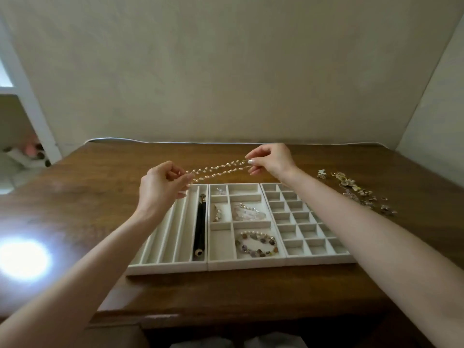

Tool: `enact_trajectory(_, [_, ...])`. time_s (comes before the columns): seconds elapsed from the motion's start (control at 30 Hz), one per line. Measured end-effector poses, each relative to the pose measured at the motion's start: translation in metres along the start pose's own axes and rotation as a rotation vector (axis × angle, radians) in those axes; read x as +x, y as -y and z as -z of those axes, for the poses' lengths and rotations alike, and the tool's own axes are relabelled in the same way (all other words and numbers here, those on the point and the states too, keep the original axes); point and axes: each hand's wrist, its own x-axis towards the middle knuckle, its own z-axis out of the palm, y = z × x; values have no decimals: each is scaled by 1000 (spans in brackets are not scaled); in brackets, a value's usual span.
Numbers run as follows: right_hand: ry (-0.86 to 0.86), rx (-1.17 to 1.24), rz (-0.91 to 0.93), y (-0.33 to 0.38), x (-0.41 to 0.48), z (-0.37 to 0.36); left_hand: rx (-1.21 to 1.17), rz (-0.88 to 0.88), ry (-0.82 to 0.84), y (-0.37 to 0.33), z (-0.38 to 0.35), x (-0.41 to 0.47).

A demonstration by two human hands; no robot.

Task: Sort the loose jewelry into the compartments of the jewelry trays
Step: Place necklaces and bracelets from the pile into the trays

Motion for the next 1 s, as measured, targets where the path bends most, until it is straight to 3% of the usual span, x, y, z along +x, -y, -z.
enact_trajectory(0.1, [-17, -87, 37, 10, 5, -28, 123, -50, -19, 4, 18, -15])
enact_trajectory(0.23, [46, -1, -13, 19, 10, -55, 438, -139, -3, 5, 32, -39])
enact_trajectory(0.5, [190, -121, 27, 33, 11, -95, 884, -175, 175, 0, 30, -69])
enact_trajectory(0.73, [260, -201, 25, 35, 11, -113, 956, -240, 276, 0, 23, -77])
enact_trajectory(1.0, [324, -488, 172, 29, 4, -119, 967, -250, 367, -2, 26, -75])
